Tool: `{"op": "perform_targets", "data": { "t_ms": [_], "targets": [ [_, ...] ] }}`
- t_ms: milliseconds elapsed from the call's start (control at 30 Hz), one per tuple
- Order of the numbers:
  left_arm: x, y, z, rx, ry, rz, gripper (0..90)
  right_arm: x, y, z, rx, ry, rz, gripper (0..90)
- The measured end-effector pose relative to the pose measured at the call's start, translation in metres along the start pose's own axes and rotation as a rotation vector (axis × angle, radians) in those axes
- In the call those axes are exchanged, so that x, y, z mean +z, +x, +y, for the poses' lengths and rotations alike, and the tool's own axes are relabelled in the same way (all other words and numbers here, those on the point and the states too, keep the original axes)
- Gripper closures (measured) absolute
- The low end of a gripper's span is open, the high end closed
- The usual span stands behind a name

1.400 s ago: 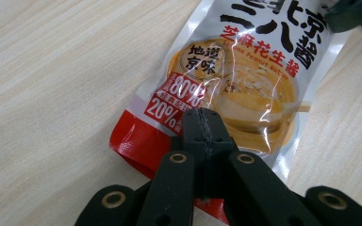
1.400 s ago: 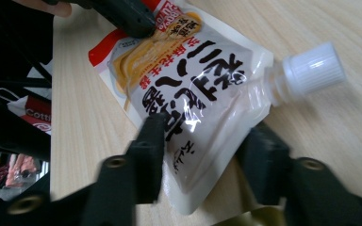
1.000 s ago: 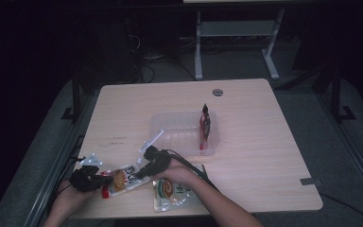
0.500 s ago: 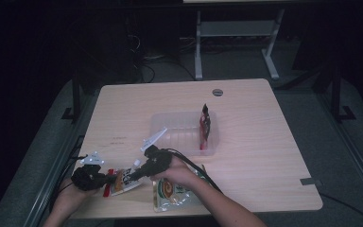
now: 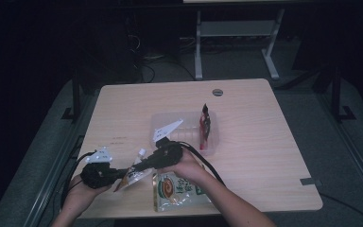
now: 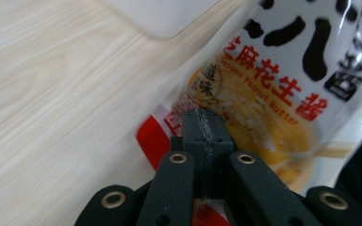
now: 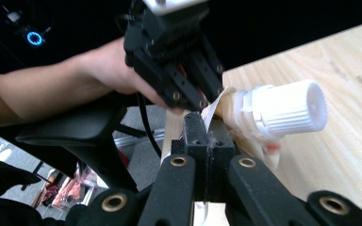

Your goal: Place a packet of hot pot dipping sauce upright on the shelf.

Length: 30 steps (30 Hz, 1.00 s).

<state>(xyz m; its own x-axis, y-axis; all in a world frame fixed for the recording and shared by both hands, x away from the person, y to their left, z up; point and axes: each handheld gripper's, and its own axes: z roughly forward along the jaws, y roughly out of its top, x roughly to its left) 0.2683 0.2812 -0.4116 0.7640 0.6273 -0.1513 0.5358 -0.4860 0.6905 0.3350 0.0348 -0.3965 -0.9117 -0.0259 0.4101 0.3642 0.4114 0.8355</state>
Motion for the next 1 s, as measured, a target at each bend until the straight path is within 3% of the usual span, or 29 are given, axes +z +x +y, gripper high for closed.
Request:
{"op": "perform_targets", "data": {
  "t_ms": [100,200,333,500,633,800,1000],
  "targets": [
    [0.002,-0.005,0.006,0.008,-0.014,-0.014,89.8,-0.013,0.004,0.002,-0.009,-0.02,-0.001,90.0],
    [0.001,-0.007,0.01,-0.002,-0.043,-0.023,84.2,-0.026,0.009,0.004,-0.021,-0.033,-0.005,90.0],
    [-0.004,-0.007,0.01,0.001,-0.069,-0.003,78.5,-0.039,0.013,0.004,-0.038,-0.051,-0.01,90.0],
    [-0.014,0.001,0.003,0.012,-0.085,0.016,66.2,-0.051,0.012,0.006,-0.05,-0.076,-0.027,90.0],
    [-0.02,0.012,-0.006,-0.019,-0.096,0.021,60.1,-0.061,0.012,0.007,-0.046,-0.088,-0.045,90.0],
    [-0.017,0.02,-0.02,-0.046,-0.072,0.023,51.8,-0.081,0.014,0.011,-0.058,-0.104,-0.069,90.0],
    [-0.011,0.025,-0.023,-0.057,-0.054,0.016,44.2,-0.105,0.018,0.016,-0.073,-0.123,-0.114,90.0]
  ]
}}
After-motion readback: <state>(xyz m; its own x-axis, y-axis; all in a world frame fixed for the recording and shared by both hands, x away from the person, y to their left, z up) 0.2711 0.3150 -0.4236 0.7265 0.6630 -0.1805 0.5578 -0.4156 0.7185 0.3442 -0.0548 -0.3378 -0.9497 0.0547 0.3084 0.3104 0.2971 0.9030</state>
